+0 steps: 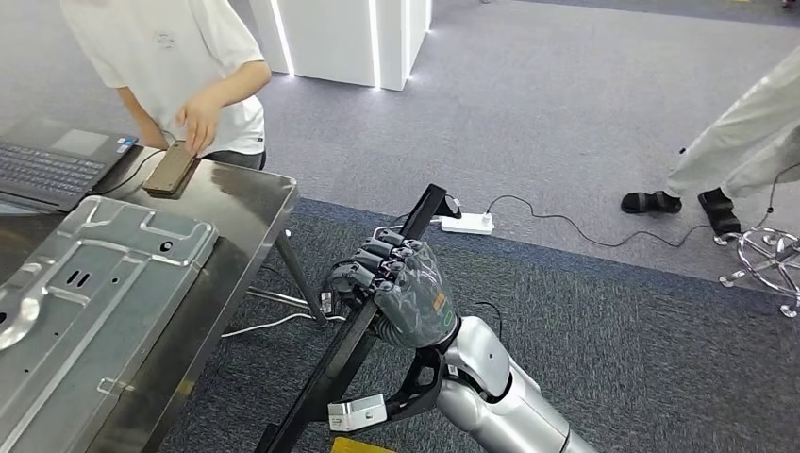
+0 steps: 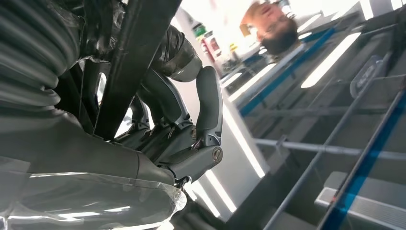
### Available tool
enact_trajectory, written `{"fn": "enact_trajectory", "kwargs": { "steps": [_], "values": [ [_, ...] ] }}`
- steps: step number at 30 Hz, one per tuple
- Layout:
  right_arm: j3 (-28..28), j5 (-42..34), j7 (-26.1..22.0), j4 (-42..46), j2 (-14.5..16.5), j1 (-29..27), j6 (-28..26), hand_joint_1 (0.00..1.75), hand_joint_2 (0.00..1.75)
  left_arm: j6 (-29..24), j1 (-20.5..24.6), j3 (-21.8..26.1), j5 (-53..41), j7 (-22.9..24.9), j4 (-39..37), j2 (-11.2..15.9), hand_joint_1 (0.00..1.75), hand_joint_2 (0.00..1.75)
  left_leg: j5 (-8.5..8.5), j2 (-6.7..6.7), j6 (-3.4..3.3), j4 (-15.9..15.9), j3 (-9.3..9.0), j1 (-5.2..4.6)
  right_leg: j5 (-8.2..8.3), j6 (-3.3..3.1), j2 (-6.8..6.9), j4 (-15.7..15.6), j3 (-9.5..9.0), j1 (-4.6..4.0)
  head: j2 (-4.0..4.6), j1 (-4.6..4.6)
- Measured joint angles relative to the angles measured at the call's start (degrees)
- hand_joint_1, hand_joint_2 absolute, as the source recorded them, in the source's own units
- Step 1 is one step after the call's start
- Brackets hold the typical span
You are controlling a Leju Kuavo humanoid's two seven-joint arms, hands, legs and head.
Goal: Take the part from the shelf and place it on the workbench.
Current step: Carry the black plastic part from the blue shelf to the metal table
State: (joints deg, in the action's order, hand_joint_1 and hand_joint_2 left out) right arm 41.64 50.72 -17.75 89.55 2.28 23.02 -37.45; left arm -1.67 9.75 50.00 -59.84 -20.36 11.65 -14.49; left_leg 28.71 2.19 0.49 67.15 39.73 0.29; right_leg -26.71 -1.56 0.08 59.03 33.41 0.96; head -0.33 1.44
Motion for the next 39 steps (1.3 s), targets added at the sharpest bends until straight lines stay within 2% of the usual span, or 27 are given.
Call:
{"fn": "enact_trajectory", "kwargs": {
  "steps": [2, 3, 4, 5, 7, 8, 9, 11, 12, 14, 16, 17, 18, 19, 20, 22, 24, 26, 27, 29, 30, 31, 33, 34, 35, 37, 39],
  "values": [
    [0.0, 0.0, 0.0, 0.0, 0.0, -0.1, 0.0, 1.75, 1.75, 0.0, 0.0, 0.0, 0.1, -0.1, 0.0, 0.0, 0.00, 0.00, 2.30, -1.37, 0.38, 6.5, 3.41, 0.30, -0.29, -0.16, 1.79, 0.0, -0.19, -0.24, 0.00, 0.00],
    [0.0, 0.0, 0.0, 0.0, 0.0, -0.1, -0.1, 1.75, 1.75, -0.1, 0.0, 0.0, 0.1, -0.1, 0.0, 0.0, 0.00, 0.00, 2.05, -1.63, 0.49, 7.3, 3.95, 0.41, -0.45, -0.13, 2.66, 0.0, -0.29, -0.29, 0.00, 0.00],
    [0.0, 0.0, 0.0, 0.0, 0.0, -0.1, -0.1, 1.75, 1.75, -0.1, -0.1, 0.0, 0.2, -0.1, 0.0, 0.0, 0.00, 0.00, 0.74, -1.92, 0.53, 5.9, 3.25, 0.46, -0.62, -0.03, 3.47, 0.1, -0.46, -0.30, 0.00, 0.00],
    [0.0, 0.0, 0.0, 0.0, 0.0, -0.1, -0.1, 1.75, 1.75, -0.1, -0.2, 0.0, 0.2, -0.1, 0.0, 0.0, 0.00, 0.00, -1.27, -2.62, 0.48, 2.4, 1.44, 0.47, -0.84, 0.12, 4.23, 0.1, -0.71, -0.30, 0.00, 0.00],
    [0.0, 0.0, 0.0, 0.0, 0.0, 0.0, -0.1, 1.75, 1.75, -0.1, -0.1, 0.0, 0.2, -0.2, 0.0, 0.0, 0.00, 0.00, -4.11, -5.56, -0.02, -5.3, -2.55, 0.14, -1.32, 0.59, 5.52, 0.1, -1.25, -0.51, 0.00, -0.02],
    [0.0, 0.0, 0.0, 0.0, 0.0, 0.0, -0.1, 1.75, 1.75, -0.1, 0.0, 0.0, 0.2, -0.2, 0.0, 0.0, 0.00, 0.00, -4.61, -6.57, -0.40, -7.5, -3.63, -0.09, -1.51, 0.88, 6.05, 0.1, -1.44, -0.65, 0.00, -0.02],
    [-0.1, 0.0, 0.0, 0.0, 0.0, 0.0, -0.1, 1.75, 1.75, -0.1, 0.1, 0.0, 0.2, -0.3, 0.0, 0.0, 0.00, 0.00, -4.54, -6.99, -0.77, -8.3, -3.93, -0.34, -1.65, 1.18, 6.56, 0.0, -1.58, -0.80, 0.00, -0.03],
    [-0.1, 0.0, 0.0, 0.0, 0.0, 0.1, -0.1, 1.75, 1.75, -0.1, 0.2, 0.0, 0.2, -0.3, 0.0, 0.0, 0.00, 0.00, -4.67, -5.50, -1.49, -8.4, -3.93, -0.45, -1.92, 1.86, 7.67, -0.1, -1.84, -0.85, 0.00, -0.03],
    [-0.2, 0.0, 0.0, 0.0, 0.0, 0.1, -0.1, 1.75, 1.75, -0.1, 0.2, 0.0, 0.2, -0.3, 0.0, 0.0, 0.00, 0.00, -4.77, -4.74, -1.78, -8.7, -4.09, -0.37, -2.31, 2.21, 7.23, 0.1, -1.96, -0.72, 0.00, -0.04],
    [-0.3, 0.0, 0.0, 0.0, 0.1, 0.3, -0.2, 1.75, 1.75, -0.1, 0.2, 0.0, 0.2, -0.4, 0.0, -0.1, 0.00, 0.00, -5.04, -3.27, -2.51, -9.3, -4.54, -0.09, -4.48, 2.69, 4.21, 3.3, -0.75, -0.36, 0.00, -0.08],
    [-0.6, 0.0, 0.1, 0.0, 0.0, 0.3, -0.2, 1.75, 1.75, -0.1, 0.4, 0.0, 0.2, -0.4, 0.0, -0.1, 0.00, 0.00, -5.07, -1.74, -2.97, -9.4, -4.60, -0.15, -7.78, 2.75, 0.94, 10.7, 3.01, -0.21, 0.00, -0.10],
    [-0.7, 0.0, 0.1, -0.1, -0.1, 0.3, -0.2, 1.75, 1.75, 0.0, 0.5, 0.0, 0.2, -0.4, 0.0, -0.1, 0.00, 0.00, -5.05, -0.84, -3.06, -9.3, -4.59, -0.22, -8.75, 2.74, 0.37, 14.1, 5.01, -0.23, 0.00, -0.09],
    [-0.8, 0.0, 0.2, -0.1, -0.2, 0.2, -0.2, 1.75, 1.75, 0.0, 0.5, 0.0, 0.2, -0.5, 0.0, -0.1, 0.00, 0.00, -5.01, 0.12, -3.09, -9.2, -4.60, -0.28, -8.62, 2.69, 0.12, 15.8, 6.33, -0.23, 0.00, -0.09],
    [-0.8, 0.0, 0.2, -0.1, -0.3, 0.2, -0.2, 1.75, 1.75, 0.0, 0.5, 0.0, 0.2, -0.5, 0.0, -0.1, 0.00, 0.00, -4.95, 1.05, -3.08, -9.1, -4.61, -0.32, -7.32, 2.58, -0.02, 15.4, 6.63, -0.23, 0.00, -0.09],
    [-0.8, 0.0, 0.3, -0.1, -0.4, 0.3, -0.2, 1.75, 1.75, 0.0, 0.4, 0.0, 0.3, -0.6, 0.0, -0.1, 0.00, 0.00, -4.88, 1.97, -3.01, -8.9, -4.64, -0.33, -5.07, 2.42, -0.41, 12.7, 5.86, -0.23, 0.00, -0.08],
    [-1.0, 0.0, 0.4, -0.1, -0.4, 0.3, -0.2, 1.75, 1.75, -0.1, 0.5, 0.0, 0.3, -0.6, 0.0, -0.2, 0.00, 0.00, -4.65, 3.57, -2.71, -8.5, -4.52, -0.32, -0.88, 1.97, -3.02, 5.3, 3.09, -0.10, 0.00, -0.08],
    [-1.3, 0.1, 0.6, 0.0, -0.5, 0.4, -0.2, 1.75, 1.75, -0.2, 0.5, -0.1, 0.4, -0.7, 0.0, -0.3, 0.00, 0.00, -4.55, 4.93, -2.09, -8.3, -4.14, -0.13, 0.32, 1.64, -5.10, 1.3, 1.52, -0.12, 0.00, -0.09],
    [-1.5, 0.2, 0.7, 0.0, -0.6, 0.4, -0.1, 1.75, 1.75, -0.3, 0.4, -0.1, 0.5, -0.8, 0.0, -0.3, 0.00, 0.00, -4.67, 6.10, -1.30, -8.4, -3.80, 0.11, 0.18, 1.32, -4.45, 0.7, 1.17, -0.21, 0.00, -0.10],
    [-1.5, 0.2, 0.8, 0.1, -0.7, 0.5, -0.1, 1.75, 1.75, -0.4, 0.3, -0.1, 0.5, -0.8, 0.0, -0.3, 0.00, 0.00, -4.57, 5.49, -1.01, -8.3, -3.70, 0.08, 0.28, 1.06, -3.78, 0.3, 0.89, -0.15, 0.00, -0.10],
    [-1.6, 0.4, 0.8, 0.1, -0.7, 0.6, 0.0, 1.75, 1.75, -0.4, 0.3, -0.1, 0.7, -0.8, 0.0, -0.3, 0.00, 0.00, -2.94, 2.18, -0.55, -5.6, -2.46, -0.12, 0.51, 0.42, -2.14, -0.5, 0.16, 0.01, 0.00, -0.06],
    [-1.7, 0.5, 0.9, 0.2, -0.7, 0.6, 0.0, 1.75, 1.75, -0.5, 0.4, -0.1, 0.7, -0.8, 0.0, -0.3, 0.00, 0.00, -1.31, 0.19, -0.39, -2.5, -1.04, -0.10, 0.48, 0.17, -1.19, -0.7, -0.12, -0.11, 0.00, -0.04],
    [-1.7, 0.6, 0.9, 0.2, -0.7, 0.6, 0.1, 1.75, 1.75, -0.4, 0.5, -0.1, 0.8, -0.9, 0.0, -0.3, 0.00, 0.00, 0.48, -0.90, -0.17, 1.3, 0.87, 0.01, 0.37, -0.04, -0.27, -0.8, -0.28, -0.21, 0.00, -0.03],
    [-1.8, 0.7, 0.9, 0.2, -0.8, 0.6, 0.2, 1.75, 1.75, -0.4, 0.5, -0.2, 0.9, -0.9, 0.0, -0.3, 0.00, 0.00, 2.27, -1.50, 0.18, 7.2, 3.94, 0.33, 0.10, -0.13, 1.52, -0.7, -0.42, -0.31, 0.00, -0.03],
    [-1.8, 0.8, 1.0, 0.2, -0.8, 0.6, 0.3, 1.75, 1.75, -0.4, 0.3, -0.2, 1.0, -1.0, 0.0, -0.3, 0.00, 0.00, 1.61, -1.70, 0.32, 7.2, 4.06, 0.46, -0.06, -0.05, 2.33, -0.7, -0.51, -0.31, 0.00, -0.03],
    [-1.8, 0.8, 1.0, 0.2, -0.8, 0.6, 0.3, 1.75, 1.75, -0.3, 0.3, -0.2, 1.0, -1.0, 0.0, -0.3, 0.00, 0.00, -0.01, -2.10, 0.38, 5.0, 2.95, 0.54, -0.25, 0.08, 3.08, -0.7, -0.65, -0.30, 0.00, -0.02],
    [-1.9, 0.9, 1.0, 0.2, -0.8, 0.6, 0.4, 1.75, 1.75, -0.3, 0.3, -0.3, 1.1, -1.2, 0.0, -0.3, 0.00, 0.00, -3.55, -4.37, 0.20, -2.9, -1.27, 0.34, -0.82, 0.54, 4.46, -0.5, -1.09, -0.42, 0.00, -0.02],
    [-2.0, 0.9, 1.0, 0.3, -0.9, 0.6, 0.3, 1.75, 1.75, -0.3, 0.5, -0.3, 1.1, -1.3, 0.0, -0.3, 0.00, 0.00, -4.82, -6.07, -0.52, -7.8, -3.79, -0.12, -1.34, 1.13, 5.61, -0.3, -1.47, -0.70, 0.00, -0.08]
  ]
}}
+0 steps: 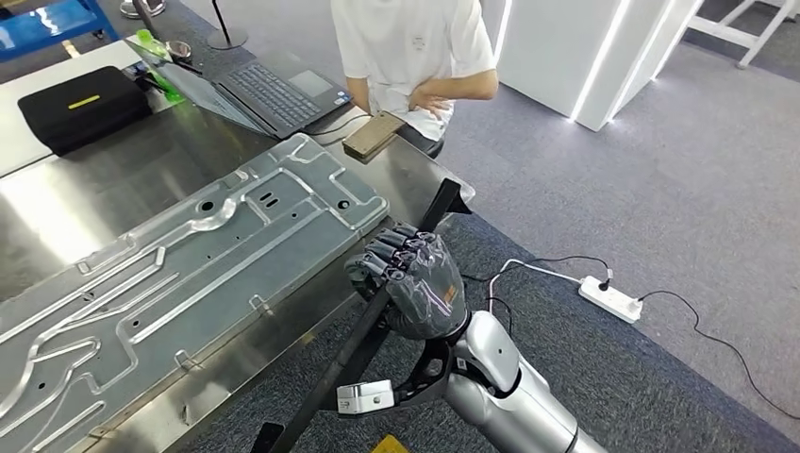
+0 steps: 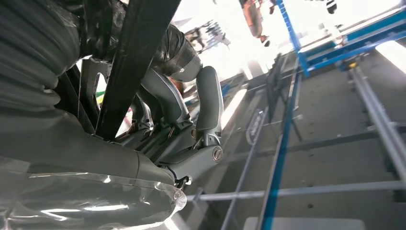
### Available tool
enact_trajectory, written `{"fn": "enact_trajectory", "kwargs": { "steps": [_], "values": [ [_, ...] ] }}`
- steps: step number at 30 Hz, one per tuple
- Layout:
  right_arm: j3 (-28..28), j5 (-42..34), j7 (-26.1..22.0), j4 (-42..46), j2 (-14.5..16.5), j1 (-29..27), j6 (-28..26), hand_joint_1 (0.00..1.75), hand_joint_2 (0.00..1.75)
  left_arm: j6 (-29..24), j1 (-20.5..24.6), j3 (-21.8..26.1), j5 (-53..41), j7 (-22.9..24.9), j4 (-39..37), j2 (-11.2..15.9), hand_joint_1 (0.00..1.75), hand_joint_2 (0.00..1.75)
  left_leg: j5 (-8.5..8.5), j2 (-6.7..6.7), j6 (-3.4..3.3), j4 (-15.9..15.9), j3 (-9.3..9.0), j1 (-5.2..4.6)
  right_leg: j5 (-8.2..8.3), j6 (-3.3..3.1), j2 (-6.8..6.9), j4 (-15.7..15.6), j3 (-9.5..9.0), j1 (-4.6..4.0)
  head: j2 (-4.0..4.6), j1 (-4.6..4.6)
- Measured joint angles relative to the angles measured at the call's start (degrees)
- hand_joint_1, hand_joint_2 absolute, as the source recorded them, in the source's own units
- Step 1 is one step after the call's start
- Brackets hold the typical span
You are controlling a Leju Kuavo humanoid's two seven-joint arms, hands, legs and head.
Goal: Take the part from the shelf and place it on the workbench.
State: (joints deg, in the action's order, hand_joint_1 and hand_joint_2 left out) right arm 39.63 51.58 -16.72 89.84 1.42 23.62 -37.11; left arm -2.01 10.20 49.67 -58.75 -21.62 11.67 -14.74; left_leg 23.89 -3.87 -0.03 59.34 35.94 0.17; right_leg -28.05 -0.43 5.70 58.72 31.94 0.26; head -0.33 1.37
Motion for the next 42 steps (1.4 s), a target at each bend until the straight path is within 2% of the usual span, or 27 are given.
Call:
{"fn": "enact_trajectory", "kwargs": {
  "steps": [2, 3, 5, 7, 9, 10, 11, 12, 14, 16, 18, 20, 22, 24, 25, 26, 28, 30, 31, 33, 34, 36, 37, 39, 40, 41, 42],
  "values": [
    [-0.1, 0.0, 0.0, 0.1, -0.1, 0.0, 0.0, 1.75, 1.75, -0.1, 0.0, -0.1, 0.0, 0.0, 0.0, 0.0, 0.00, 0.00, 0.13, 0.76, -0.82, -0.6, -0.13, -0.27, -0.28, 0.58, 1.14, -0.1, -0.37, -0.14, 0.00, -0.04],
    [-0.2, 0.0, 0.0, 0.1, -0.1, 0.0, 0.0, 1.75, 1.75, -0.2, -0.1, -0.1, 0.0, 0.0, 0.0, 0.0, 0.00, 0.00, 0.07, 1.41, -1.16, -0.8, -0.24, -0.19, -0.50, 0.92, 1.00, -0.1, -0.56, -0.03, 0.00, -0.03],
    [-0.3, 0.1, 0.0, 0.2, -0.1, 0.0, -0.1, 1.75, 1.75, -0.3, -0.1, -0.1, 0.1, -0.1, 0.0, 0.0, 0.00, 0.00, -0.17, 2.68, -1.93, -1.3, -0.56, 0.06, -2.15, 1.44, -1.54, 2.1, 0.10, 0.31, 0.00, -0.04],
    [-0.4, 0.1, 0.0, 0.3, -0.3, -0.2, -0.2, 1.75, 1.75, -0.4, 0.0, -0.1, 0.1, -0.1, 0.0, 0.0, 0.00, 0.00, -0.27, 3.90, -2.48, -1.5, -0.67, 0.14, -5.53, 1.62, -4.64, 8.5, 3.25, 0.54, 0.00, -0.04],
    [-0.5, 0.1, 0.0, 0.2, -0.6, -0.4, -0.2, 1.75, 1.75, -0.7, 0.1, -0.2, 0.1, -0.2, 0.0, 0.0, 0.00, 0.00, -0.23, 5.41, -2.66, -1.4, -0.66, 0.03, -7.56, 1.68, -5.36, 15.0, 7.01, 0.53, 0.00, -0.04],
    [-0.6, 0.1, 0.0, 0.2, -0.7, -0.6, -0.2, 1.75, 1.75, -0.9, 0.1, -0.2, 0.1, -0.2, 0.0, 0.0, 0.00, 0.00, -0.20, 6.27, -2.67, -1.2, -0.67, -0.02, -6.94, 1.64, -5.46, 15.8, 7.84, 0.52, 0.00, -0.04],
    [-0.6, 0.1, 0.0, 0.3, -0.8, -0.6, -0.2, 1.75, 1.75, -1.2, 0.0, -0.2, 0.1, -0.3, 0.0, 0.0, 0.00, 0.00, -0.16, 7.15, -2.64, -1.1, -0.69, -0.05, -5.25, 1.52, -5.63, 14.4, 7.60, 0.53, 0.00, -0.04],
    [-0.7, 0.1, 0.0, 0.3, -0.8, -0.6, -0.2, 1.75, 1.75, -1.4, 0.0, -0.2, 0.1, -0.4, 0.0, 0.0, 0.00, 0.00, -0.10, 8.00, -2.58, -1.0, -0.72, -0.04, -2.87, 1.35, -6.13, 11.2, 6.41, 0.54, 0.00, -0.05],
    [-0.9, 0.1, 0.0, 0.3, -0.9, -0.6, -0.2, 1.75, 1.75, -1.7, 0.1, -0.3, 0.1, -0.5, 0.0, 0.0, 0.00, 0.00, 0.01, 9.50, -2.28, -0.7, -0.59, 0.01, 0.71, 0.96, -8.86, 3.9, 3.58, 0.64, 0.00, -0.05],
    [-1.1, 0.1, 0.0, 0.3, -1.0, -0.7, -0.2, 1.75, 1.75, -1.8, 0.1, -0.5, 0.1, -0.6, 0.0, -0.1, 0.00, 0.00, -0.05, 10.75, -1.60, -0.6, -0.23, 0.23, 1.55, 0.76, -10.55, 0.9, 2.44, 0.54, 0.00, -0.08],
    [-1.2, 0.2, 0.1, 0.3, -1.2, -0.7, -0.2, 1.75, 1.75, -1.8, 0.0, -0.5, 0.2, -0.7, 0.0, 0.0, 0.00, 0.00, -0.20, 11.62, -0.79, -0.8, -0.03, 0.38, 1.72, 0.42, -9.49, 0.4, 2.17, 0.49, 0.00, -0.10],
    [-1.3, 0.2, 0.1, 0.3, -1.2, -0.6, -0.2, 1.75, 1.75, -1.8, -0.1, -0.6, 0.3, -0.7, 0.0, 0.0, 0.00, 0.00, 0.80, 9.43, -0.31, 0.6, 0.62, 0.12, 2.00, -0.31, -8.02, -0.4, 1.57, 0.74, 0.00, -0.02],
    [-1.4, 0.2, 0.1, 0.3, -1.2, -0.7, -0.2, 1.75, 1.75, -1.7, 0.0, -0.6, 0.4, -0.9, 0.0, 0.1, 0.00, 0.00, 3.99, 5.95, 0.05, 6.3, 3.27, 0.05, 2.07, -0.88, -6.26, -0.9, 1.15, 0.73, 0.00, 0.06],
    [-1.5, 0.3, 0.1, 0.3, -1.3, -0.7, -0.2, 1.75, 1.75, -1.7, 0.1, -0.6, 0.6, -1.0, 0.0, 0.1, 0.00, 0.00, 7.01, 4.71, 0.50, 13.4, 6.69, 0.37, 1.91, -1.03, -4.48, -0.9, 1.09, 0.56, 0.00, 0.07],
    [-1.5, 0.3, 0.1, 0.3, -1.3, -0.8, -0.2, 1.75, 1.75, -1.7, 0.0, -0.6, 0.6, -1.0, 0.0, 0.1, 0.00, 0.00, 7.22, 4.50, 0.69, 14.9, 7.38, 0.49, 1.82, -0.99, -3.65, -0.9, 1.06, 0.53, 0.00, 0.07],
    [-1.5, 0.4, 0.2, 0.3, -1.4, -0.8, -0.2, 1.75, 1.75, -1.7, 0.0, -0.6, 0.7, -1.0, 0.0, 0.1, 0.00, 0.00, 6.36, 4.26, 0.83, 14.2, 6.90, 0.58, 1.71, -0.91, -2.86, -0.8, 1.00, 0.53, 0.00, 0.08],
    [-1.6, 0.4, 0.2, 0.3, -1.4, -0.8, -0.2, 1.75, 1.75, -1.7, -0.1, -0.7, 0.8, -1.0, 0.0, 0.2, 0.00, 0.00, 2.93, 2.54, 0.77, 6.8, 2.85, 0.57, 1.38, -0.57, -1.37, -0.7, 0.73, 0.52, 0.00, 0.08],
    [-1.7, 0.4, 0.2, 0.3, -1.4, -0.8, -0.2, 1.75, 1.75, -1.7, 0.1, -0.7, 0.8, -1.1, 0.0, 0.2, 0.00, 0.00, 0.94, 0.41, 0.13, 0.3, -0.74, 0.22, 0.96, 0.01, -0.20, -0.4, 0.44, 0.28, 0.00, 0.07],
    [-1.7, 0.4, 0.2, 0.3, -1.4, -0.7, -0.2, 1.75, 1.75, -1.7, 0.1, -0.7, 0.8, -1.1, 0.0, 0.2, 0.00, 0.00, 0.82, -0.04, -0.26, -1.0, -1.34, 0.02, 0.82, 0.30, 0.30, -0.4, 0.32, 0.15, 0.00, 0.06],
    [-1.8, 0.5, 0.2, 0.3, -1.4, -0.7, -0.2, 1.75, 1.75, -1.6, 0.1, -0.8, 0.8, -1.1, 0.0, 0.2, 0.00, 0.00, 0.74, 1.06, -0.99, -1.1, -1.26, -0.13, 0.69, 0.86, 1.27, -0.5, 0.05, 0.05, 0.00, 0.05],
    [-1.8, 0.5, 0.2, 0.3, -1.4, -0.7, -0.2, 1.75, 1.75, -1.6, 0.0, -0.8, 0.8, -1.1, 0.0, 0.3, 0.00, 0.00, 0.58, 1.71, -1.31, -1.3, -1.33, -0.04, 0.45, 1.18, 1.01, -0.3, -0.05, 0.17, 0.00, 0.05],
    [-1.9, 0.7, 0.4, 0.3, -1.4, -0.6, -0.2, 1.75, 1.75, -1.6, 0.0, -0.9, 0.9, -1.1, 0.0, 0.3, 0.00, 0.00, 0.22, 2.97, -2.04, -1.8, -1.54, 0.27, -1.57, 1.71, -1.51, 2.4, 1.00, 0.44, 0.00, 0.02],
    [-2.0, 0.7, 0.5, 0.3, -1.5, -0.7, -0.2, 1.75, 1.75, -1.6, 0.1, -1.0, 1.0, -1.1, 0.0, 0.3, 0.00, 0.00, 0.09, 3.60, -2.31, -1.9, -1.58, 0.35, -3.26, 1.86, -3.31, 5.5, 2.42, 0.58, 0.00, 0.01],
    [-2.5, 0.9, 0.9, 0.0, -1.8, -0.8, -0.1, 1.75, 1.75, -1.6, 0.2, -1.0, 1.0, -1.1, 0.0, 0.3, 0.00, 0.00, 0.03, 4.98, -2.62, -1.8, -1.50, 0.28, -6.23, 1.97, -5.04, 12.6, 6.13, 0.61, 0.00, 0.00],
    [-2.7, 0.9, 1.0, -0.2, -2.0, -0.9, 0.0, 1.75, 1.75, -1.6, 0.2, -1.1, 1.0, -1.1, 0.0, 0.3, 0.00, 0.00, 0.03, 5.81, -2.66, -1.8, -1.48, 0.22, -6.48, 1.98, -5.29, 14.7, 7.44, 0.60, 0.00, 0.00],
    [-3.0, 1.0, 1.2, -0.4, -2.2, -0.9, 0.1, 1.75, 1.75, -1.5, 0.1, -1.1, 1.0, -1.1, 0.0, 0.3, 0.00, 0.00, 0.04, 6.69, -2.65, -1.6, -1.46, 0.18, -5.65, 1.92, -5.42, 15.0, 7.88, 0.60, 0.00, 0.00],
    [-3.2, 1.0, 1.3, -0.6, -2.3, -0.9, 0.1, 1.75, 1.75, -1.4, 0.1, -1.1, 1.0, -1.1, 0.0, 0.3, 0.00, 0.00, 0.07, 7.58, -2.61, -1.5, -1.45, 0.16, -3.83, 1.81, -5.67, 13.1, 7.32, 0.61, 0.00, 0.00]
  ]
}}
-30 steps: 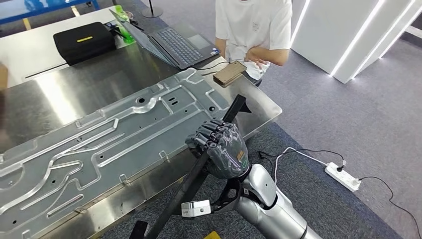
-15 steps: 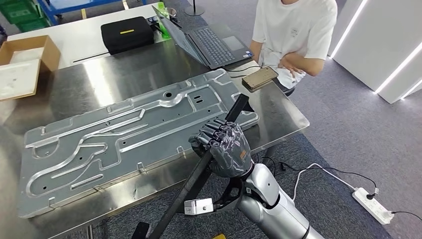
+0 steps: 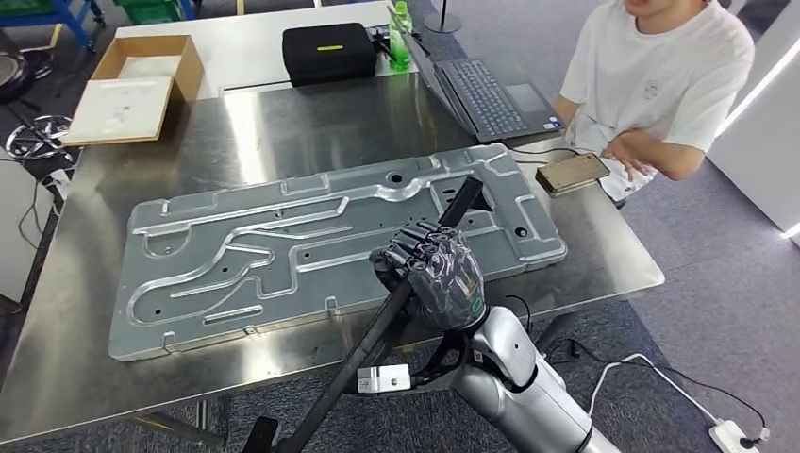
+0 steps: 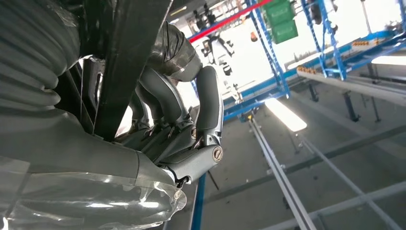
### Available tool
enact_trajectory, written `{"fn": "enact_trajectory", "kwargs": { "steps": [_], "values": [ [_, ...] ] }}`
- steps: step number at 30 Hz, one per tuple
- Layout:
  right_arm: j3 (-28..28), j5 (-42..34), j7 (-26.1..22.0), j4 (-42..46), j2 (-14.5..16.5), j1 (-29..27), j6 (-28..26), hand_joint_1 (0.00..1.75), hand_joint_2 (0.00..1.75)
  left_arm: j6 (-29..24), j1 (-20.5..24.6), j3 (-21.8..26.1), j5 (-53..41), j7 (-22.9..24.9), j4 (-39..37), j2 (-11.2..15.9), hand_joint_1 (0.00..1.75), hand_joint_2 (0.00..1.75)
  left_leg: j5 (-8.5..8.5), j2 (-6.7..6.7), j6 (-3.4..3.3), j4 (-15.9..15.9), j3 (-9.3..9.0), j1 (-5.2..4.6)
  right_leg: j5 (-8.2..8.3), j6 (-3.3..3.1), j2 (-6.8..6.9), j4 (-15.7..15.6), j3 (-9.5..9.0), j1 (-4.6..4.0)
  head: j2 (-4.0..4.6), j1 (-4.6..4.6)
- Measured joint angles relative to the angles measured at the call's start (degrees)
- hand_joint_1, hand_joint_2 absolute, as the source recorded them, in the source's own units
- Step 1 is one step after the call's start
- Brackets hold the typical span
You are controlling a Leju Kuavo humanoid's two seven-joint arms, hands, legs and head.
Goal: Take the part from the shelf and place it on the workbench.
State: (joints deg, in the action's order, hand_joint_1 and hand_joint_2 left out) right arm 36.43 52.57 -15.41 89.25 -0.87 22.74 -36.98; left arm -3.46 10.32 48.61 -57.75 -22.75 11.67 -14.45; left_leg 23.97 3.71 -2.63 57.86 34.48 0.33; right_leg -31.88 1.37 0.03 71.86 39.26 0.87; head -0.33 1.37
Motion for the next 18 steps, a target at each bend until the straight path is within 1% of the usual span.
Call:
{"fn": "enact_trajectory", "kwargs": {
  "steps": [1, 2, 3, 4, 5, 6, 7, 8, 9, 10, 11, 12, 13, 14, 15, 16, 17, 18],
  "values": [
    [-0.2, 0.0, 0.1, -0.2, -0.1, 0.0, 0.0, 1.75, 1.75, 0.1, 0.0, 0.0, 0.0, 0.0, 0.0, 0.0, 0.00, 0.00, 0.05, 0.86, 0.08, 0.2, 0.01, 0.00, 2.30, -0.17, -0.69, -3.3, -1.34, 0.01, 0.00, -0.01],
    [-0.5, 0.0, 0.1, -0.4, -0.1, 0.1, 0.1, 1.75, 1.75, 0.1, 0.0, 0.0, 0.0, 0.0, 0.0, 0.0, 0.00, 0.00, 0.14, 1.65, 0.21, 0.4, 0.10, -0.02, 4.12, -0.42, -2.15, -6.9, -2.80, 0.07, 0.00, 0.00],
    [-0.7, 0.0, 0.2, -0.6, -0.2, 0.3, 0.1, 1.75, 1.75, 0.2, 0.0, -0.1, 0.0, 0.0, 0.0, 0.0, 0.00, 0.00, 0.22, 2.38, 0.42, 0.6, 0.27, -0.05, 5.25, -0.61, -3.54, -9.9, -4.02, 0.16, 0.00, 0.01],
    [-1.0, 0.0, 0.4, -0.8, -0.3, 0.4, 0.3, 1.75, 1.75, 0.3, 0.1, -0.1, 0.0, 0.0, 0.0, 0.0, 0.00, 0.00, 0.23, 3.02, 0.71, 0.8, 0.49, 0.00, 5.68, -0.76, -4.59, -11.7, -4.74, 0.16, 0.00, 0.00],
    [-1.3, 0.0, 0.7, -1.2, -0.4, 0.6, 0.5, 1.75, 1.75, 0.3, 0.1, -0.2, 0.0, 0.0, 0.0, -0.1, 0.00, 0.00, 0.21, 3.64, 1.08, 0.8, 0.72, 0.09, 5.52, -0.91, -5.04, -12.4, -5.00, 0.10, 0.00, -0.01],
    [-1.7, 0.0, 0.9, -1.7, -0.5, 1.0, 1.0, 1.75, 1.75, 0.4, 0.1, -0.3, -0.1, 0.1, 0.0, -0.1, 0.00, 0.00, 0.11, 4.31, 1.53, 0.7, 0.98, 0.14, 5.53, -1.09, -4.51, -12.8, -5.16, 0.11, 0.00, -0.02],
    [-2.1, -0.1, 1.2, -2.3, -0.5, 1.4, 1.5, 1.75, 1.75, 0.5, 0.0, -0.4, -0.2, 0.1, 0.0, 0.0, 0.00, 0.00, 0.09, 4.25, 1.87, 0.7, 1.13, 0.23, 5.67, -1.35, -3.78, -13.0, -5.33, 0.15, 0.00, -0.03],
    [-2.6, -0.2, 1.3, -3.2, -0.6, 1.9, 2.0, 1.75, 1.75, 0.6, -0.1, -0.5, -0.2, 0.1, 0.0, 0.0, 0.00, 0.00, 0.43, 3.23, 2.20, 1.2, 1.40, 0.16, 5.83, -1.65, -3.08, -13.4, -5.57, 0.27, 0.00, 0.04],
    [-3.2, -0.4, 1.4, -4.1, -0.7, 2.5, 2.4, 1.75, 1.75, 0.7, 0.0, -0.6, -0.3, 0.2, 0.0, 0.0, 0.00, 0.00, 1.32, 1.61, 2.49, 2.5, 2.07, 0.08, 5.98, -2.01, -2.28, -13.7, -5.81, 0.40, 0.00, 0.14],
    [-4.0, -0.7, 1.5, -5.2, -0.9, 2.9, 2.8, 1.75, 1.75, 0.8, 0.1, -0.7, -0.4, 0.2, 0.0, 0.1, 0.00, 0.00, 2.85, -0.40, 2.73, 5.1, 3.22, 0.13, 6.04, -2.25, -1.39, -14.0, -5.98, 0.39, 0.00, 0.23],
    [-5.0, -1.0, 1.4, -6.3, -1.1, 3.3, 3.0, 1.75, 1.75, 0.8, 0.2, -0.9, -0.4, 0.2, 0.0, 0.1, 0.00, 0.00, 4.71, -1.91, 3.06, 8.5, 4.91, 0.18, 5.99, -2.44, -0.47, -14.0, -6.08, 0.31, 0.00, 0.32],
    [-6.0, -1.2, 1.3, -7.5, -1.3, 3.7, 3.1, 1.75, 1.75, 0.8, 0.3, -1.1, -0.4, 0.2, 0.0, 0.1, 0.00, 0.00, 6.38, -2.63, 3.38, 12.2, 6.73, 0.35, 5.90, -2.57, 0.55, -14.0, -6.12, 0.25, 0.00, 0.33],
    [-7.0, -1.2, 1.1, -8.6, -1.5, 4.0, 3.2, 1.75, 1.75, 0.5, 0.3, -1.3, -0.5, 0.2, 0.0, 0.1, 0.00, 0.00, 7.30, -2.95, 3.65, 15.0, 8.10, 0.52, 5.83, -2.56, 1.51, -14.0, -6.14, 0.23, 0.00, 0.33],
    [-7.9, -1.3, 0.8, -9.7, -1.7, 4.2, 3.2, 1.75, 1.75, 0.1, 0.2, -1.4, -0.6, 0.2, 0.0, 0.1, 0.00, 0.00, 7.17, -3.17, 3.87, 15.9, 8.56, 0.68, 5.73, -2.48, 2.38, -13.9, -6.16, 0.25, 0.00, 0.33],
    [-8.7, -1.3, 0.6, -10.6, -1.8, 4.4, 3.3, 1.75, 1.75, -0.3, 0.1, -1.6, -0.7, 0.3, 0.0, 0.1, 0.00, 0.00, 6.06, -3.46, 4.03, 14.7, 7.91, 0.81, 5.60, -2.34, 3.15, -13.8, -6.19, 0.30, 0.00, 0.33],
    [-9.3, -1.4, 0.5, -11.3, -1.9, 4.7, 3.3, 1.75, 1.75, -0.6, 0.0, -1.7, -0.7, 0.5, 0.0, 0.1, 0.00, 0.00, 4.25, -4.11, 4.10, 11.6, 6.24, 0.90, 5.41, -2.12, 3.84, -13.7, -6.26, 0.36, 0.00, 0.33],
    [-9.8, -1.6, 0.4, -12.0, -2.0, 5.2, 3.4, 1.75, 1.75, -0.9, 0.0, -1.8, -0.8, 0.7, 0.0, 0.2, 0.00, 0.00, 2.66, -5.43, 4.06, 7.7, 4.24, 0.86, 5.15, -1.81, 4.47, -13.5, -6.28, 0.35, 0.00, 0.33],
    [-10.4, -1.8, 0.4, -12.8, -2.2, 5.8, 3.5, 1.75, 1.75, -1.0, 0.1, -1.9, -0.8, 0.8, 0.0, 0.2, 0.00, 0.00, 1.44, -6.38, 3.77, 4.5, 2.53, 0.74, 4.86, -1.45, 4.95, -13.2, -6.27, 0.24, 0.00, 0.29]
  ]
}}
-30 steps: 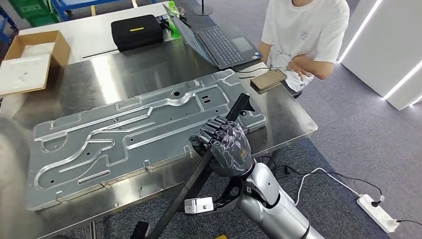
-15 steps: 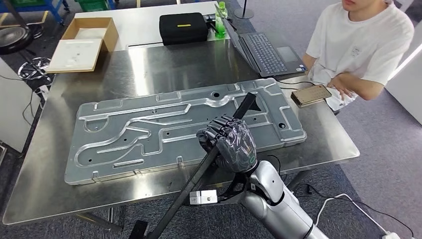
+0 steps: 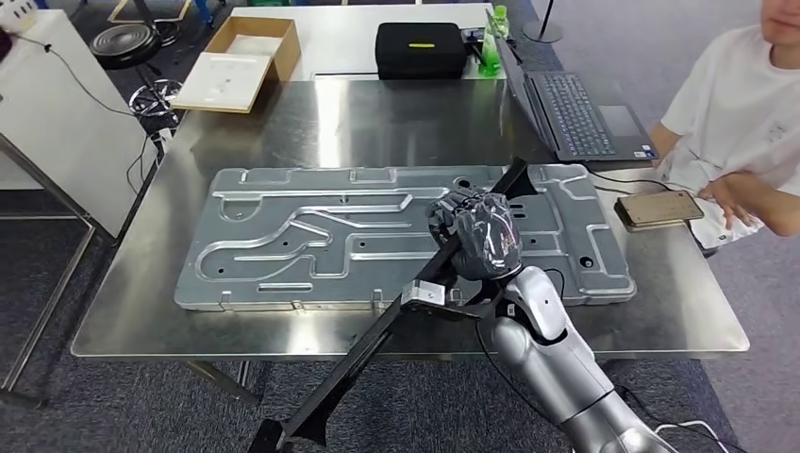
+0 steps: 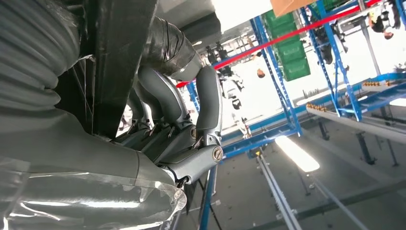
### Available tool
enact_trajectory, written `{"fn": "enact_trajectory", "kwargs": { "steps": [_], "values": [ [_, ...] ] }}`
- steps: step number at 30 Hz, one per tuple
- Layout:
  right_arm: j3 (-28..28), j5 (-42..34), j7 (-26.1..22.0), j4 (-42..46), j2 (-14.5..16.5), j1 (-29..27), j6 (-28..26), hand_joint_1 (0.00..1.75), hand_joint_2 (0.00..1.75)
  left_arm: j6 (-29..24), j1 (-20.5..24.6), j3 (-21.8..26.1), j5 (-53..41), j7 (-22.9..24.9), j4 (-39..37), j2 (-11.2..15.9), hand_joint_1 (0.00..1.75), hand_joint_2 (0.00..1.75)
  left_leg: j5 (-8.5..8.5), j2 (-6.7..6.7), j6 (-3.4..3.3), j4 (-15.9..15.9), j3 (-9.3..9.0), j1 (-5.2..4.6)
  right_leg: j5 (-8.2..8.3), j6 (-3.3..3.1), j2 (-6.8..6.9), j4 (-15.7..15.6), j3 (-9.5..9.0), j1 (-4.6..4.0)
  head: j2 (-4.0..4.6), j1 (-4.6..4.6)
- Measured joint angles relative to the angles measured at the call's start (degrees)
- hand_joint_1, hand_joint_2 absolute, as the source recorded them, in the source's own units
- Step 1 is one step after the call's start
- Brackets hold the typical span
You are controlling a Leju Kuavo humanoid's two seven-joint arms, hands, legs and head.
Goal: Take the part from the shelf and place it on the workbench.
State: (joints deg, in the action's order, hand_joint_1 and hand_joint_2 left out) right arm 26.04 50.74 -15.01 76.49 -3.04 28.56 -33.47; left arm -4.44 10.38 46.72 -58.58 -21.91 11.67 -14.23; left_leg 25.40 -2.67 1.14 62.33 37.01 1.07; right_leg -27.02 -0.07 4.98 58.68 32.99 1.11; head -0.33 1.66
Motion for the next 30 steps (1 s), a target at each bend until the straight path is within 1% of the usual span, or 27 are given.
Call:
{"fn": "enact_trajectory", "kwargs": {
  "steps": [1, 2, 4, 5, 6, 7, 8, 9, 10, 11, 12, 13, 14, 15, 16, 17, 18, 20, 21, 22, 24, 25, 26, 27, 28, 29, 30],
  "values": [
    [-0.6, -0.3, 0.0, -0.9, -0.2, 0.7, 0.1, 1.75, 1.75, 0.0, 0.0, -0.1, 0.0, 0.1, 0.0, 0.0, 0.00, 0.00, -0.64, -0.73, -0.41, -2.2, -1.08, -0.16, -0.21, 0.37, 0.43, 0.2, -0.04, -0.17, 0.00, -0.08],
    [-1.2, -0.7, 0.0, -1.8, -0.3, 1.3, 0.1, 1.75, 1.75, -0.1, 0.0, -0.2, 0.0, 0.1, 0.0, 0.0, 0.00, 0.00, -0.69, -0.97, -0.87, -3.0, -1.44, -0.33, -0.33, 0.71, 0.78, 0.3, -0.10, -0.34, 0.00, -0.16],
    [-2.5, -1.2, 0.0, -3.6, -0.6, 2.5, 0.4, 1.75, 1.75, 0.0, -0.2, -0.3, -0.1, 0.3, 0.0, 0.0, 0.00, 0.00, -0.86, -0.05, -1.80, -3.1, -1.44, -0.41, -0.41, 1.34, 1.30, 0.1, -0.39, -0.33, 0.00, -0.28],
    [-3.2, -1.3, 0.0, -4.3, -0.8, 3.0, 0.5, 1.75, 1.75, 0.0, -0.2, -0.4, -0.2, 0.3, 0.0, 0.0, 0.00, 0.00, -0.97, 0.31, -2.19, -3.3, -1.52, -0.34, -0.74, 1.65, 0.59, 0.4, -0.41, -0.16, 0.00, -0.29],
    [-3.8, -1.4, 0.0, -4.9, -1.2, 3.4, 0.7, 1.75, 1.75, 0.1, -0.2, -0.5, -0.2, 0.4, 0.0, 0.0, 0.00, 0.00, -1.10, 0.62, -2.62, -3.6, -1.62, -0.25, -1.59, 1.92, -0.63, 1.5, 0.02, 0.03, 0.00, -0.30],
    [-4.5, -1.4, -0.2, -5.5, -1.6, 3.8, 0.8, 1.75, 1.75, 0.2, -0.1, -0.6, -0.2, 0.4, 0.0, 0.0, 0.00, 0.00, -1.20, 0.90, -3.01, -3.8, -1.72, -0.13, -3.02, 2.12, -2.15, 3.8, 1.10, 0.17, 0.00, -0.32],
    [-5.1, -1.3, -0.4, -6.1, -2.0, 4.1, 0.8, 1.75, 1.75, 0.4, 0.0, -0.7, -0.2, 0.3, 0.0, 0.0, 0.00, 0.00, -1.20, 1.20, -3.28, -3.8, -1.72, -0.15, -4.77, 2.22, -3.61, 7.3, 2.78, 0.22, 0.00, -0.32],
    [-5.6, -1.3, -0.7, -6.7, -2.4, 4.2, 1.0, 1.75, 1.75, 0.6, 0.1, -0.8, -0.2, 0.1, 0.0, 0.0, 0.00, 0.00, -1.17, 1.52, -3.51, -3.8, -1.72, -0.20, -6.44, 2.27, -4.32, 11.3, 4.89, 0.21, 0.00, -0.32],
    [-5.9, -1.2, -0.9, -7.2, -2.9, 4.2, 1.0, 1.75, 1.75, 0.8, 0.2, -0.8, -0.2, 0.0, 0.0, 0.0, 0.00, 0.00, -1.14, 1.89, -3.64, -3.8, -1.74, -0.27, -7.40, 2.29, -4.59, 14.6, 6.80, 0.18, 0.00, -0.32],
    [-6.2, -1.1, -1.2, -7.6, -3.3, 4.2, 1.1, 1.75, 1.75, 1.0, 0.1, -0.9, -0.2, -0.1, 0.0, 0.0, 0.00, 0.00, -1.11, 2.30, -3.70, -3.8, -1.79, -0.35, -7.26, 2.25, -4.67, 16.3, 7.95, 0.17, 0.00, -0.31],
    [-6.5, -1.0, -1.3, -8.0, -3.6, 4.2, 1.1, 1.75, 1.75, 1.0, 0.1, -0.9, -0.2, -0.2, 0.0, 0.0, 0.00, 0.00, -1.07, 2.68, -3.71, -3.8, -1.88, -0.42, -5.95, 2.12, -4.69, 15.6, 8.04, 0.17, 0.00, -0.31],
    [-6.8, -0.8, -1.4, -8.1, -3.8, 4.2, 1.0, 1.75, 1.75, 1.1, 0.1, -0.9, -0.2, -0.2, 0.0, 0.0, 0.00, 0.00, -1.01, 3.01, -3.66, -3.8, -2.03, -0.46, -3.76, 1.92, -4.70, 12.8, 7.04, 0.15, 0.00, -0.31],
    [-7.0, -0.6, -1.5, -8.2, -3.9, 4.2, 0.9, 1.75, 1.75, 1.1, 0.1, -1.0, -0.2, -0.2, 0.0, 0.0, 0.00, 0.00, -0.93, 3.29, -3.57, -3.8, -2.17, -0.48, -1.34, 1.65, -4.76, 8.7, 5.37, 0.12, 0.00, -0.31],
    [-7.3, -0.4, -1.5, -8.2, -4.0, 4.3, 0.6, 1.75, 1.75, 1.2, 0.1, -1.0, -0.3, -0.1, 0.0, -0.1, 0.00, 0.00, -0.83, 3.52, -3.39, -3.6, -2.20, -0.60, 0.39, 1.37, -4.87, 4.9, 3.73, -0.03, 0.00, -0.31],
    [-7.6, -0.3, -1.5, -8.2, -4.1, 4.3, 0.1, 1.75, 1.75, 1.2, 0.2, -1.0, -0.3, -0.1, 0.0, -0.1, 0.00, 0.00, -0.79, 3.72, -3.14, -3.6, -2.13, -0.66, 1.38, 1.15, -4.96, 2.1, 2.60, -0.18, 0.00, -0.29],
    [-7.9, -0.1, -1.5, -8.2, -4.1, 4.4, -0.4, 1.75, 1.75, 1.3, 0.2, -1.1, -0.4, -0.1, 0.0, -0.1, 0.00, 0.00, -0.76, 3.86, -2.87, -3.6, -2.01, -0.71, 1.65, 0.99, -5.05, 0.7, 2.08, -0.34, 0.00, -0.29],
    [-8.2, -0.1, -1.5, -8.2, -4.1, 4.4, -1.0, 1.75, 1.75, 1.3, 0.1, -1.1, -0.4, -0.1, 0.0, -0.1, 0.00, 0.00, -0.79, 3.95, -2.54, -3.6, -1.94, -0.75, 1.48, 0.86, -5.10, 0.3, 2.02, -0.50, 0.00, -0.27],
    [-8.8, 0.0, -1.5, -8.2, -4.2, 4.4, -1.8, 1.75, 1.75, 1.3, 0.1, -1.1, -0.5, 0.0, 0.0, -0.1, 0.00, 0.00, -0.61, 3.96, -1.89, -3.6, -1.96, -0.74, 1.64, 0.40, -5.06, -0.1, 1.86, -0.28, 0.00, -0.28],
    [-9.0, 0.0, -1.5, -8.2, -4.2, 4.5, -2.1, 1.75, 1.75, 1.3, 0.1, -1.2, -0.5, 0.0, 0.0, -0.1, 0.00, 0.00, 0.04, 3.84, -1.60, -2.8, -1.66, -0.74, 1.76, 0.09, -5.00, -0.3, 1.67, -0.11, 0.00, -0.27],
    [-9.2, 0.1, -1.5, -8.2, -4.2, 4.5, -2.5, 1.75, 1.75, 1.3, 0.1, -1.2, -0.6, 0.0, 0.0, -0.1, 0.00, 0.00, 1.25, 3.71, -1.37, -0.9, -0.87, -0.73, 1.86, -0.21, -4.91, -0.5, 1.48, 0.08, 0.00, -0.27],
    [-9.8, 0.3, -1.5, -8.1, -4.2, 4.5, -4.1, 1.75, 1.75, 1.3, 0.2, -1.4, -0.7, 0.2, 0.0, -0.1, 0.00, 0.00, 4.88, 3.38, -1.05, 6.2, 2.39, -0.55, 1.86, -0.56, -4.75, -0.6, 1.35, 0.10, 0.00, -0.26],
    [-10.3, 0.5, -1.8, -7.8, -4.3, 4.4, -4.9, 1.75, 1.75, 1.3, 0.1, -1.5, -0.9, 0.3, 0.0, -0.1, 0.00, 0.00, 6.28, 3.28, -0.94, 10.0, 4.16, -0.49, 1.83, -0.64, -4.71, -0.6, 1.35, 0.07, 0.00, -0.26],
    [-11.0, 0.6, -2.4, -7.4, -4.2, 4.3, -5.4, 1.75, 1.75, 1.3, 0.1, -1.5, -1.0, 0.4, 0.0, -0.1, 0.00, 0.00, 6.77, 3.20, -0.88, 12.3, 5.34, -0.47, 1.78, -0.65, -4.69, -0.5, 1.34, 0.04, 0.00, -0.26],
    [-12.0, 0.5, -3.4, -6.8, -4.1, 4.2, -5.7, 1.75, 1.75, 1.3, 0.0, -1.6, -1.2, 0.6, 0.0, -0.1, 0.00, 0.00, 6.13, 3.14, -0.90, 12.5, 5.48, -0.47, 1.71, -0.61, -4.70, -0.4, 1.32, 0.04, 0.00, -0.26],
    [-13.2, 0.2, -4.9, -6.1, -3.8, 4.1, -5.9, 1.75, 1.75, 1.3, 0.0, -1.7, -1.3, 0.7, 0.0, -0.1, 0.00, 0.00, 4.52, 3.10, -0.99, 10.4, 4.52, -0.47, 1.60, -0.53, -4.71, -0.3, 1.30, 0.05, 0.00, -0.26],
    [-14.8, -0.4, -6.6, -5.2, -3.4, 4.0, -6.0, 1.75, 1.75, 1.3, 0.1, -1.8, -1.4, 0.8, 0.0, -0.1, 0.00, 0.00, 2.42, 3.06, -1.16, 6.6, 2.73, -0.47, 1.45, -0.40, -4.71, -0.1, 1.25, 0.05, 0.00, -0.26],
    [-16.4, -1.3, -8.3, -4.1, -3.0, 4.0, -6.1, 1.75, 1.75, 1.3, 0.2, -2.0, -1.5, 0.9, 0.0, -0.1, 0.00, 0.00, 0.92, 3.00, -1.39, 2.6, 0.77, -0.53, 1.27, -0.19, -4.72, 0.1, 1.26, -0.03, 0.00, -0.27]
  ]
}}
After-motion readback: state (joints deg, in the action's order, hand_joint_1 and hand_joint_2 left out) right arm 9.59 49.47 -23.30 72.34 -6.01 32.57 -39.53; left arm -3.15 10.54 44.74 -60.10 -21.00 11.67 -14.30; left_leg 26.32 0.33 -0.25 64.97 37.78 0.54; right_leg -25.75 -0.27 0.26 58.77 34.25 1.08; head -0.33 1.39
